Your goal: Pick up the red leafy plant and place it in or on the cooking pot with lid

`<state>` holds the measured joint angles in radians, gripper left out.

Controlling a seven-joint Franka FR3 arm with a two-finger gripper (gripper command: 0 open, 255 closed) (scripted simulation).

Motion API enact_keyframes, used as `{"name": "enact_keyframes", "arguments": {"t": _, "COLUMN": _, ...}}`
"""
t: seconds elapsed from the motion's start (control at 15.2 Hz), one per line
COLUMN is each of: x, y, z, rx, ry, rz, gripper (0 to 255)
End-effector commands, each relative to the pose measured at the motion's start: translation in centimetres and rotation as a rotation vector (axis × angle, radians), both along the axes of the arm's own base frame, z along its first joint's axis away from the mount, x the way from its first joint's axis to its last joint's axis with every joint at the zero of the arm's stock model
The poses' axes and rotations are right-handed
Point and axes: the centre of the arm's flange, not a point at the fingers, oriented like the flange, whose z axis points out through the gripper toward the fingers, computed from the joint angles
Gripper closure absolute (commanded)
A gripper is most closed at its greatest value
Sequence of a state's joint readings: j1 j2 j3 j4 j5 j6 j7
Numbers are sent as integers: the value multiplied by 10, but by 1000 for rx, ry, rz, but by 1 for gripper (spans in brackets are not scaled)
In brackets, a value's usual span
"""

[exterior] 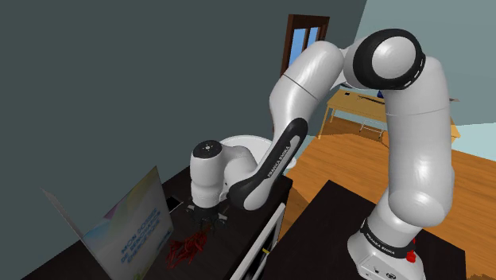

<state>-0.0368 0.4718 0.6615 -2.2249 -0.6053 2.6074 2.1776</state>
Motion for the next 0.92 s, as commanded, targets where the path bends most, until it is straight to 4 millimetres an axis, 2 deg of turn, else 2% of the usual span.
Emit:
{"name": "enact_keyframes", "arguments": {"t": 0.0, "x": 0, "y": 0, "z": 0, "rx": 0, "ry": 0, "rz": 0, "gripper": 255}}
{"name": "enact_keyframes", "arguments": {"t": 0.33, "x": 0, "y": 0, "z": 0, "rx": 0, "ry": 0, "rz": 0, "gripper": 255}}
{"name": "enact_keyframes", "arguments": {"t": 0.86, "x": 0, "y": 0, "z": 42, "rx": 0, "ry": 0, "rz": 0, "gripper": 255}}
